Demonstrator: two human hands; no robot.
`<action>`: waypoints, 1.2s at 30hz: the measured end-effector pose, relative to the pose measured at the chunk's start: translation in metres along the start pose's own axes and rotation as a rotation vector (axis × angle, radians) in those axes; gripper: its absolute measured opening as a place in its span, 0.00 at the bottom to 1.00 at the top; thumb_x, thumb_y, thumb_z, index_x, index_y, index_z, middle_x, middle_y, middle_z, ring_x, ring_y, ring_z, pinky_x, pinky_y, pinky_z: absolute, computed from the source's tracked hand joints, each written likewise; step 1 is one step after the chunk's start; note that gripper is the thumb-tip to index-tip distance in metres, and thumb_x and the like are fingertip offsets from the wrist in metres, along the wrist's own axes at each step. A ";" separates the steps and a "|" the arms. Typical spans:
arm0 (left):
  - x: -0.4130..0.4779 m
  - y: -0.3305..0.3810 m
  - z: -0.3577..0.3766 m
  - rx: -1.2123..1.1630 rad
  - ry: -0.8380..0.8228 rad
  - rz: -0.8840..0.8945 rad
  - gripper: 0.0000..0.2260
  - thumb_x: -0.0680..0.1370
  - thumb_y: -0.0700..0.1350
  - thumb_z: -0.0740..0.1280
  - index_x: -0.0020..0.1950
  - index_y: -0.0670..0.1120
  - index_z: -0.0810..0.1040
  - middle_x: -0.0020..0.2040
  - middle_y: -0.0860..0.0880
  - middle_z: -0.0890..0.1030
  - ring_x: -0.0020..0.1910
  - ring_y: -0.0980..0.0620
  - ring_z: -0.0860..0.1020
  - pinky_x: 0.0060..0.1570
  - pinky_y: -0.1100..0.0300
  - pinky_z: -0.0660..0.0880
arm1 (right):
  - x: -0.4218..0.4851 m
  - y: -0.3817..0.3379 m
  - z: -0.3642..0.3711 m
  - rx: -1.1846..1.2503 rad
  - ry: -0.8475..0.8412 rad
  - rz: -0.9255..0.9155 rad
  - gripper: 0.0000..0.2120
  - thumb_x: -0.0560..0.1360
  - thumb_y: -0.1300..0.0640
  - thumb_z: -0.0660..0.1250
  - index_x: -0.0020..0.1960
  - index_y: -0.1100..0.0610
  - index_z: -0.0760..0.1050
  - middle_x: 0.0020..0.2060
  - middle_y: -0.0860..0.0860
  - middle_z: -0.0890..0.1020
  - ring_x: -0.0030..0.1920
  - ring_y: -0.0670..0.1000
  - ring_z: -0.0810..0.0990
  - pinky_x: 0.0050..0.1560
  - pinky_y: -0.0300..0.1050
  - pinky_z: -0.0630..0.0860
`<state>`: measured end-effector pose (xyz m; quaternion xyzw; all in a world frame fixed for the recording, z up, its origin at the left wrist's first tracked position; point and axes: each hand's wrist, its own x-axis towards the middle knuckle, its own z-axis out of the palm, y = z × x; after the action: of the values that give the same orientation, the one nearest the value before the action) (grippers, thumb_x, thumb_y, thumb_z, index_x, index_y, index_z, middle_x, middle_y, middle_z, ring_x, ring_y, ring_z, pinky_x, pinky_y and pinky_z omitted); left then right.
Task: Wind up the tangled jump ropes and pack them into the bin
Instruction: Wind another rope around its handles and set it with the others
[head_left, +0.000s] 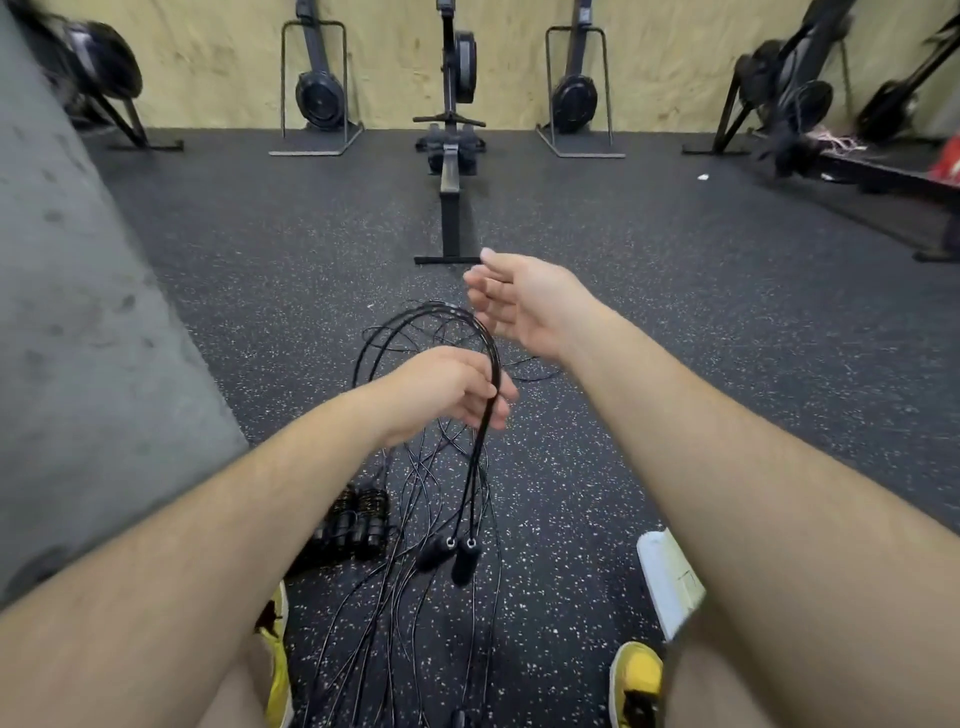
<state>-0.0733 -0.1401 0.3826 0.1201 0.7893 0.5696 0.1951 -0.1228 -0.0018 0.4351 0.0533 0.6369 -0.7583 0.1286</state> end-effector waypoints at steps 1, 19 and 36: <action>0.000 -0.001 -0.001 0.019 -0.014 -0.022 0.12 0.81 0.31 0.57 0.52 0.39 0.80 0.42 0.43 0.84 0.47 0.41 0.84 0.57 0.47 0.79 | 0.002 -0.003 0.000 -0.008 0.006 0.015 0.18 0.79 0.47 0.67 0.59 0.61 0.76 0.41 0.50 0.83 0.41 0.49 0.82 0.42 0.43 0.81; 0.011 0.010 -0.031 -0.439 0.341 -0.034 0.20 0.86 0.51 0.52 0.57 0.38 0.76 0.43 0.41 0.84 0.43 0.42 0.84 0.46 0.49 0.80 | -0.027 0.003 0.025 -0.086 -0.010 -0.107 0.11 0.85 0.59 0.55 0.48 0.60 0.73 0.30 0.51 0.78 0.28 0.49 0.73 0.35 0.46 0.77; 0.015 0.029 -0.017 -0.332 0.421 0.214 0.07 0.81 0.33 0.66 0.57 0.40 0.76 0.43 0.47 0.86 0.35 0.53 0.82 0.40 0.57 0.82 | -0.029 0.011 0.013 -0.095 -0.098 -0.067 0.14 0.73 0.68 0.55 0.55 0.63 0.74 0.35 0.55 0.75 0.31 0.52 0.74 0.54 0.53 0.80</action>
<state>-0.0951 -0.1387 0.4120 0.0484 0.6914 0.7207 -0.0171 -0.0911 -0.0125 0.4345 -0.0114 0.6665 -0.7328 0.1366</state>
